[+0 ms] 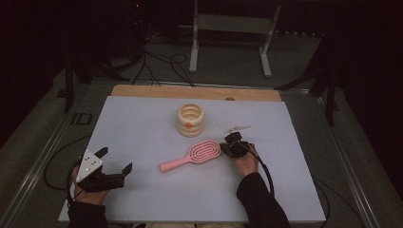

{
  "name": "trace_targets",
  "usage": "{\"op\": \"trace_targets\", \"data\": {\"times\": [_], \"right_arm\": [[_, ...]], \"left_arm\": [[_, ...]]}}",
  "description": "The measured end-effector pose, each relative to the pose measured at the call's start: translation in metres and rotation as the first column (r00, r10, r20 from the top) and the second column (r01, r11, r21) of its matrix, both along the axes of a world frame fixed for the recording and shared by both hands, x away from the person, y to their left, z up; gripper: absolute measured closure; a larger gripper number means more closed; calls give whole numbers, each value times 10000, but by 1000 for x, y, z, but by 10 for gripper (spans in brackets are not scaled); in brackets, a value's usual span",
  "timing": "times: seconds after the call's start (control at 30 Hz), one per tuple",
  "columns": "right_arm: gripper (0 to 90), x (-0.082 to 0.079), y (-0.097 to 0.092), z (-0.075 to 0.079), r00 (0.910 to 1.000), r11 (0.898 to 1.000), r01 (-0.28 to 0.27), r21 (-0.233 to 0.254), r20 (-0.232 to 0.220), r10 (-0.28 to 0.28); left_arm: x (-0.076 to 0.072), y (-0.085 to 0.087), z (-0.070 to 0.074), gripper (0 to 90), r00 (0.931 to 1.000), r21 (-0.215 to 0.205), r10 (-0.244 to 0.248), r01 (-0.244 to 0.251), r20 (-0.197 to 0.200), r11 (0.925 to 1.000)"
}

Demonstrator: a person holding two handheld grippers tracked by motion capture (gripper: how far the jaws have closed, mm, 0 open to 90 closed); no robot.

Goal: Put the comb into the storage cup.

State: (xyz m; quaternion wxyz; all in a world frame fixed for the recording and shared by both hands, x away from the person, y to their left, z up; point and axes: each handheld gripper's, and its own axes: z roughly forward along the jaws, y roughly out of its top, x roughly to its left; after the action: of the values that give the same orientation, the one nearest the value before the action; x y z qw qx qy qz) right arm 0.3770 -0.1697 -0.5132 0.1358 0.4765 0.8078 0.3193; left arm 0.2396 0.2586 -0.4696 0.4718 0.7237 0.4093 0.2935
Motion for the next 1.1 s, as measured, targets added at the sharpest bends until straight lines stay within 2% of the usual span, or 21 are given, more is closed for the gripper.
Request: {"op": "trace_targets", "data": {"times": [0.13, 0.17, 0.33, 0.37, 0.47, 0.5, 0.57, 0.6, 0.67, 0.7, 0.73, 0.77, 0.83, 0.93, 0.97, 1.07, 1.1], "right_arm": [[898, -2, 13, 0, 9994, 9993, -358, 78, 40, 357], [898, -3, 23, -1, 9976, 9976, -687, 57, 135, 686], [898, -4, 24, -1, 9974, 9976, -699, 1, 194, 699], [897, -6, 18, 3, 9975, 9984, -559, 18, 426, 558], [895, -9, 11, 9, 9966, 9986, -520, 34, 646, 516], [867, -17, 0, 18, 9932, 9986, -480, 241, 1076, 451], [853, -21, -5, 22, 9914, 9984, -475, 298, 1238, 435], [807, -30, -18, 29, 9870, 9979, -514, 404, 1541, 446], [807, -33, -22, 31, 9852, 9977, -544, 400, 1650, 471], [788, -33, -22, 31, 9852, 9977, -544, 400, 1650, 471], [662, -44, -39, 38, 9781, 9948, -737, 706, 2000, 583], [662, -44, -39, 38, 9781, 9948, -737, 706, 2000, 583], [536, -58, -59, 42, 9697, 9921, -804, 967, 2379, 554], [510, -63, -64, 41, 9668, 9917, -775, 1024, 2506, 497], [430, -74, -77, 39, 9570, 9888, -841, 1235, 2864, 457], [314, -90, -90, 35, 9398, 9854, -829, 1488, 3406, 277], [314, -90, -90, 35, 9398, 9854, -829, 1488, 3406, 277]], "left_arm": [[0, 0, 0, 8, 10000, -11, -6, 6, 11, 10000], [0, 0, 0, 8, 10000, 12, -18, 18, 6, 10000], [0, 1, 0, 8, 10000, 26, -2, 2, 15, 10000], [0, 1, 0, 8, 10000, 28, 2, -2, 12, 10000], [-1, 2, 1, 8, 10000, 45, 16, -16, 29, 10000], [-1, 2, 1, 8, 10000, 28, 42, -42, 53, 10000], [-1, 2, 1, 8, 10000, 26, 47, -47, 50, 10000], [-1, 2, 2, 8, 10000, 36, 46, -46, 54, 10000], [-1, 2, 2, 8, 10000, 36, 46, -46, 54, 10000], [-1, 2, 2, 8, 10000, 27, 52, -52, 55, 10000], [0, 2, 2, 8, 10000, 41, 61, -61, 59, 10000], [0, 2, 2, 8, 10000, 41, 61, -61, 59, 10000], [-1, 2, 3, 7, 9999, 45, 107, -108, 90, 9999], [0, 2, 3, 6, 9999, 58, 137, -137, 79, 9999], [0, 2, 3, 5, 9999, 66, 143, -144, 85, 9999], [0, 2, 3, 5, 9998, 46, 169, -169, 75, 9998], [0, 2, 3, 5, 9998, 46, 169, -169, 75, 9998]]}}
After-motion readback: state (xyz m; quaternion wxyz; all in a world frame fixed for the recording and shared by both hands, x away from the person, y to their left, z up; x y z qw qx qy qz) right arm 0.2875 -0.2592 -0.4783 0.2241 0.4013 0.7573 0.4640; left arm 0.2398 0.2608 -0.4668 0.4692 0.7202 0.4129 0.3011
